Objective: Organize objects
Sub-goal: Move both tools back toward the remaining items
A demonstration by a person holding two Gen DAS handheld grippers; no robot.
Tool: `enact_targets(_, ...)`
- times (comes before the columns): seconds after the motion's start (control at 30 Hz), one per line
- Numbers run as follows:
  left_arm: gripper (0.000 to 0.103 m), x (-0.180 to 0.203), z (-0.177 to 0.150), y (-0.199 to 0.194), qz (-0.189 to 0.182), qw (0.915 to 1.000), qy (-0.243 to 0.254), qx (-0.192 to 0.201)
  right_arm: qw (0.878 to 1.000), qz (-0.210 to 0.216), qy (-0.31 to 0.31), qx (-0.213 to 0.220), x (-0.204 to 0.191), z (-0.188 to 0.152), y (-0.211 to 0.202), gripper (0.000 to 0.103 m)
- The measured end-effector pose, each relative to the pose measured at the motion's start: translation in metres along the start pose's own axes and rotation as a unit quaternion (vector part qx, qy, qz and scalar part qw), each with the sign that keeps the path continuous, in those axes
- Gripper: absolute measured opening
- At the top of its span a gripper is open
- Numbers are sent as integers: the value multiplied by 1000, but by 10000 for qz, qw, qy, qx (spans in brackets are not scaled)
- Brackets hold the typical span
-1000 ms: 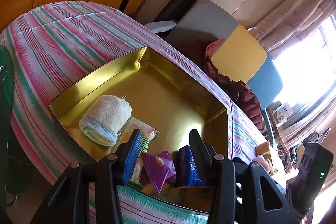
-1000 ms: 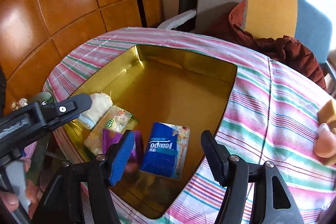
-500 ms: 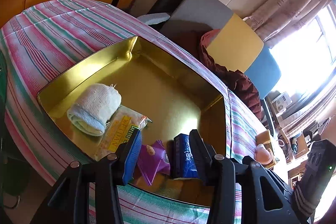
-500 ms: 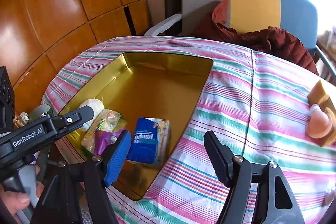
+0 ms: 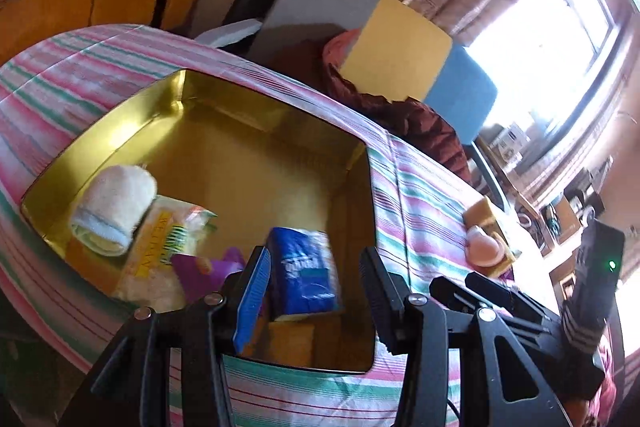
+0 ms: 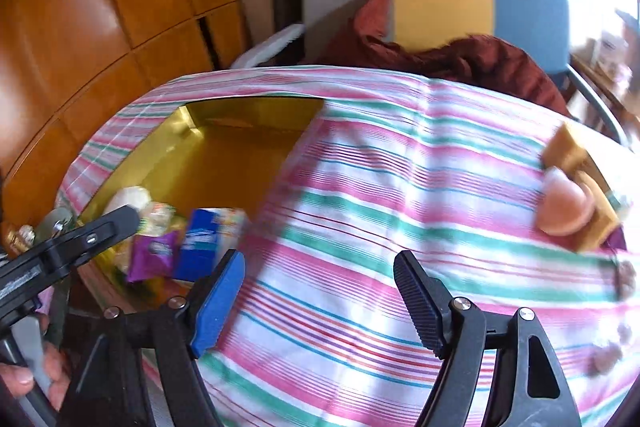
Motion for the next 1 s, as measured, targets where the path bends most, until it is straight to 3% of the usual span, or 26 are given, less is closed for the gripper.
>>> enact_targets(0.37, 47, 59, -24, 5, -592, 9941, 889, -194, 9939, -985, 471, -169, 123, -33, -29, 78)
enact_targets(0.6, 47, 80, -39, 7, -743, 9893, 1225, -270, 9728, -1955, 1235, -151, 230, -51, -75, 84)
enact_targets(0.7, 47, 83, -43, 8, -781, 9886, 1245, -317, 9624, -2136, 1627, -408, 263, -64, -78, 86)
enact_targets(0.83, 47, 88, -47, 7, -844, 9879, 1251, -346, 9613, -1757, 1917, -911, 273, -79, -54, 86)
enact_targets(1.0, 47, 94, -51, 5, -884, 9861, 1371, -303, 9881, -694, 1243, -588, 227, -59, -46, 83)
Point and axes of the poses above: each gripper's, at about its wrist camera, not at the fingertips, and y roughly the way its jaws point, x to its right, z to its top, the point moved 5 cm from there along y, roughly the way its jaws point
